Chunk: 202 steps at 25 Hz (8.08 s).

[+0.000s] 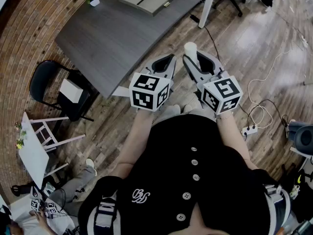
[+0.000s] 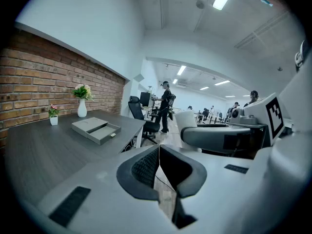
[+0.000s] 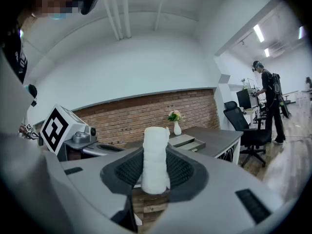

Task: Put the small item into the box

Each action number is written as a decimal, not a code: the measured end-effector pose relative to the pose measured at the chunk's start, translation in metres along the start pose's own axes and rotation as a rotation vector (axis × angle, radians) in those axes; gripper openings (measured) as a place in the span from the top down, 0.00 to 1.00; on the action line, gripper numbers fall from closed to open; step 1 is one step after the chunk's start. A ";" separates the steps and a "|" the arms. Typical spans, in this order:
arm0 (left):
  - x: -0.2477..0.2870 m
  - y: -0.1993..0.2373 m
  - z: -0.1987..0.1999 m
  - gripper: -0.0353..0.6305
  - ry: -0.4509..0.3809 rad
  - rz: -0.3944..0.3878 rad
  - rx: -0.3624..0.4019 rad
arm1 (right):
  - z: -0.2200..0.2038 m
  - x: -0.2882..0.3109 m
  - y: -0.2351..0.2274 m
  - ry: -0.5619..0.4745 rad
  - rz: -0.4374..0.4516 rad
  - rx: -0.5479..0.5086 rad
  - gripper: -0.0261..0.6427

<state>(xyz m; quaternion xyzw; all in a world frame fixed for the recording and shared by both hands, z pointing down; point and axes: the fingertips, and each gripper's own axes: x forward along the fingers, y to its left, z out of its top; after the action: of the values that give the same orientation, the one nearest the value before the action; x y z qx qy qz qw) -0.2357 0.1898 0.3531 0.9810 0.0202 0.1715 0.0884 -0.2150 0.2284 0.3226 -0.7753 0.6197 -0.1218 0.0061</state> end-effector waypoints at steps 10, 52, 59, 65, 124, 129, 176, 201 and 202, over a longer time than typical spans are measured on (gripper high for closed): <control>0.002 0.007 0.000 0.93 -0.022 0.010 -0.028 | -0.007 0.004 0.002 0.016 0.027 -0.015 0.76; 0.272 0.236 0.117 0.93 -0.104 0.102 -0.192 | 0.073 0.283 -0.223 0.076 0.321 -0.059 0.76; 0.302 0.311 0.141 0.93 -0.117 0.233 -0.228 | 0.090 0.365 -0.243 0.118 0.450 -0.075 0.76; 0.309 0.341 0.140 0.93 -0.130 0.368 -0.302 | 0.087 0.400 -0.247 0.201 0.610 -0.108 0.76; 0.257 0.378 0.019 0.93 -0.078 0.708 -0.536 | -0.122 0.498 -0.245 0.901 0.999 -0.981 0.74; 0.260 0.370 0.020 0.93 -0.122 0.700 -0.593 | -0.121 0.500 -0.254 0.899 0.974 -0.953 0.69; 0.252 0.336 0.148 0.93 -0.188 0.592 -0.272 | 0.098 0.416 -0.194 0.208 0.923 -0.253 0.96; 0.264 0.328 0.129 0.93 -0.119 0.589 -0.302 | 0.070 0.402 -0.200 0.280 0.927 -0.169 0.96; 0.264 0.327 0.128 0.93 -0.117 0.589 -0.302 | 0.071 0.401 -0.201 0.280 0.927 -0.170 0.96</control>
<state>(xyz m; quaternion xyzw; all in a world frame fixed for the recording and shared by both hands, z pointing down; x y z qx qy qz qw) 0.0595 -0.1352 0.3813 0.9287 -0.2948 0.1341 0.1804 0.0726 -0.1214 0.3590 -0.3919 0.9021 -0.1584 -0.0868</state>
